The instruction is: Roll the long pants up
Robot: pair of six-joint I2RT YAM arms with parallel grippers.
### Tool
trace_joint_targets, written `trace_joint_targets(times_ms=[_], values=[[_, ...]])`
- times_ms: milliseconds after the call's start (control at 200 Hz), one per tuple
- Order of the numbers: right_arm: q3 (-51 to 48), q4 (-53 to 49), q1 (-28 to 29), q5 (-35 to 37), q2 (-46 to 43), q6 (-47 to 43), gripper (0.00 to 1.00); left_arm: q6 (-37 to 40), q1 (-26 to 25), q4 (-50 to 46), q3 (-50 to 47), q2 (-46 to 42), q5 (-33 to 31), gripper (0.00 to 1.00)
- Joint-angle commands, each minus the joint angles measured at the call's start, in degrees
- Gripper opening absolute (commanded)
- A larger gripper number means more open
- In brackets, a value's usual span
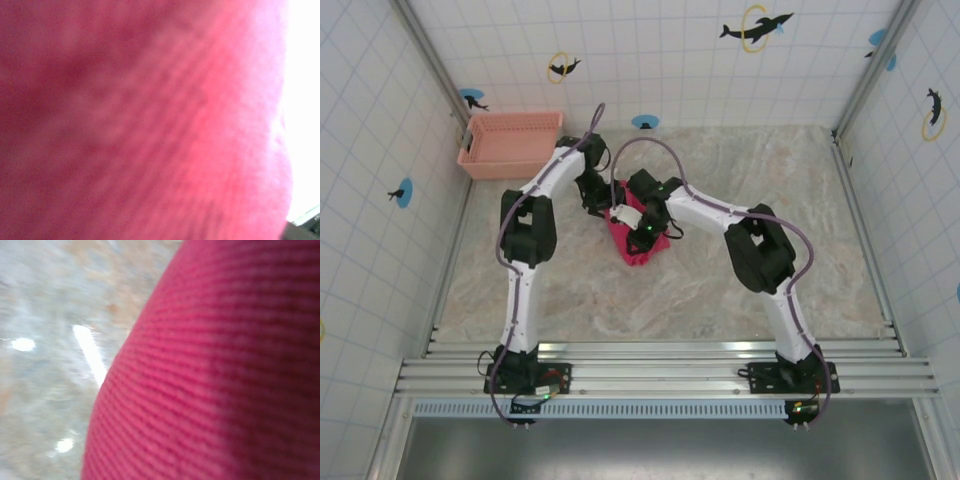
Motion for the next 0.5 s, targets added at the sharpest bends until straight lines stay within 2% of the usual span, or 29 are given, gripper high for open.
trace_joint_targets(times_ms=[0,55,90,210,295,495], values=[[-2.8,6.6,-9.2,-16.5,-0.4,15.3,0.21,2.3,-0.5,-7.3,-5.4,-7.6,-0.4,0.8],[-4.9,10.3,-10.6,-21.9,-1.3,18.5,0.21,1.7,-0.4,-6.4,-7.1,-9.8,-1.6,0.93],[-6.8,14.1,-11.7,-24.8,-1.7,21.7,0.21,1.4,-0.2,-6.1,-7.9,-11.0,-2.6,0.97],[-17.5,35.5,-15.5,-28.9,-3.9,38.3,0.23,1.2,0.0,-6.4,-8.1,-14.2,-5.9,0.97],[-23.7,51.9,-17.7,-32.0,-1.6,51.3,0.24,1.4,-0.1,-7.4,-7.0,-14.8,-7.2,0.97],[-28.5,65.0,-19.0,-33.1,3.3,61.5,0.24,0.5,-0.1,-7.7,-6.4,-14.0,-7.2,0.98]])
